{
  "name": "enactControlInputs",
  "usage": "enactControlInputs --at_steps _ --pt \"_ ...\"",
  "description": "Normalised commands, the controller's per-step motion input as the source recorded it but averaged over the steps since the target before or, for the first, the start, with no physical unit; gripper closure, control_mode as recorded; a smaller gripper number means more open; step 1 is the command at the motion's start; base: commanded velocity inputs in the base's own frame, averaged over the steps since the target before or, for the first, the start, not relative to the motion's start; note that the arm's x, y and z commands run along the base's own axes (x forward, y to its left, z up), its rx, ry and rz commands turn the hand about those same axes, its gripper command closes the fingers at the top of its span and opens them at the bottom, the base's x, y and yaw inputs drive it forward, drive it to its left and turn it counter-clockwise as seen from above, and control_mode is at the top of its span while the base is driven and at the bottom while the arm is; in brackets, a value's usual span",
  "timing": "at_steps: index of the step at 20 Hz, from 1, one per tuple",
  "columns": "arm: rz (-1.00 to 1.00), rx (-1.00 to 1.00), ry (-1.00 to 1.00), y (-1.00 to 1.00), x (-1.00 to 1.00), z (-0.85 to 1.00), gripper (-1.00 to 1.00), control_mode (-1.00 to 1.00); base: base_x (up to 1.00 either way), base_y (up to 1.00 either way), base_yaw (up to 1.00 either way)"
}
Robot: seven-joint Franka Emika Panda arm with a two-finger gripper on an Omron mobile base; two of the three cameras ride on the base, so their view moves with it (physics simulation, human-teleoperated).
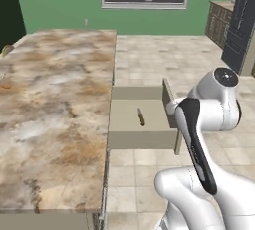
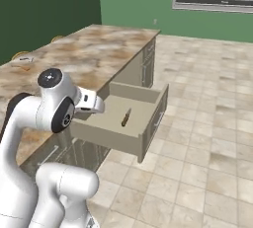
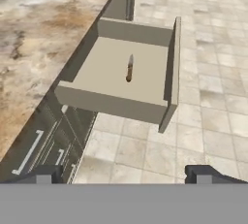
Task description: Pick up the metallic utensils from the counter and place them in the open drawer. Make sure not to pick up any wooden utensils.
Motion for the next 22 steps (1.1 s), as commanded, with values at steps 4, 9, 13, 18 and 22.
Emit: enactControlInputs --at_steps 4,9,13,18,22 --pt "0.00 0.00 0.00 0.00 0.00 0.00 -1.00 1.00 -1.00 0.00 0.00" --pt "0.00 0.00 0.00 0.00 0.00 0.00 -1.00 1.00 -1.00 0.03 0.00" --pt "0.00 0.00 0.00 0.00 0.00 0.00 -1.00 1.00 -1.00 0.33 0.00" --pt "0.00 0.00 0.00 0.00 0.00 0.00 -1.00 1.00 -1.00 0.67 -0.06" --pt "0.00 0.00 0.00 0.00 0.00 0.00 -1.00 1.00 -0.85 0.91 -0.15"
